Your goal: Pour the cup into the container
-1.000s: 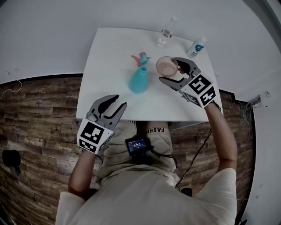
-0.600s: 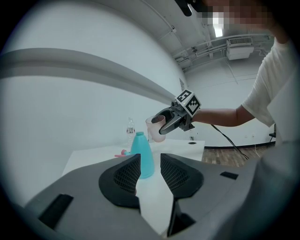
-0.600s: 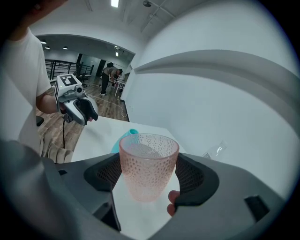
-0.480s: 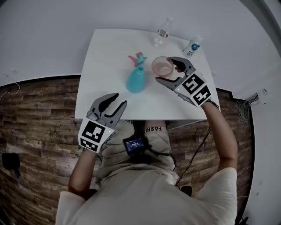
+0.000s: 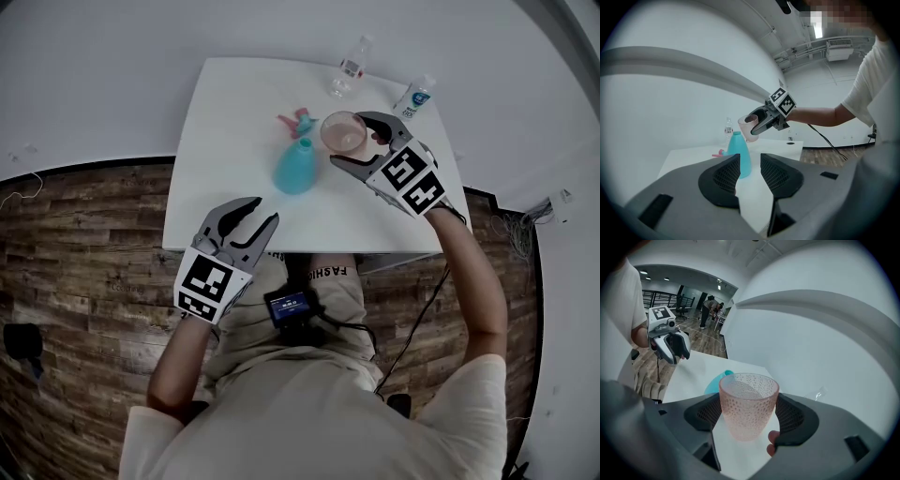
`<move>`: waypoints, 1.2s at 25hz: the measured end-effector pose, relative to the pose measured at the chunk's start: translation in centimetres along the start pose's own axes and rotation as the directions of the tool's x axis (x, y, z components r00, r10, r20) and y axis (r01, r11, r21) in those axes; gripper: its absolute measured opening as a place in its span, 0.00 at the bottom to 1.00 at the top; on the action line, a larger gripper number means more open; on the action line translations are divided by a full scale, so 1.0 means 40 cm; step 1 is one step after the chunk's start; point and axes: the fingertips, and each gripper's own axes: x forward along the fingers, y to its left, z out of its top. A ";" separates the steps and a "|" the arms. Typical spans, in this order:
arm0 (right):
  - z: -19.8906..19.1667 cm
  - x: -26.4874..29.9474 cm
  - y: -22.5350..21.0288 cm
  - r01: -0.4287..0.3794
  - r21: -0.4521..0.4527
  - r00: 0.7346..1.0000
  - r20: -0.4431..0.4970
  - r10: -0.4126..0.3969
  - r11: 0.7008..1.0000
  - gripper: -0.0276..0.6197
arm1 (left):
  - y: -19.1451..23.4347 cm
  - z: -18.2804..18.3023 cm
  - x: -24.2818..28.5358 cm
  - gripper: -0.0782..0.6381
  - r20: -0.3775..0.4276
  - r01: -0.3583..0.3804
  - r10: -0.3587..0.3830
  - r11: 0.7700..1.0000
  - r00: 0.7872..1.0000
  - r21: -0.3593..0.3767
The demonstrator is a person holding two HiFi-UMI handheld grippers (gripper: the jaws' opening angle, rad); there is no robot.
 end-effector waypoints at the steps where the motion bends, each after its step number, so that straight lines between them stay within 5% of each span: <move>1: 0.001 0.003 -0.004 0.001 0.000 1.000 -0.002 -0.001 1.000 0.60 | 0.001 -0.001 -0.001 0.31 -0.001 -0.001 0.001 1.000 1.000 0.000; 30: 0.004 0.022 -0.015 0.001 -0.113 0.995 -0.099 -0.013 0.994 0.60 | 0.009 -0.029 -0.013 0.31 -0.014 -0.001 0.001 1.000 1.000 -0.019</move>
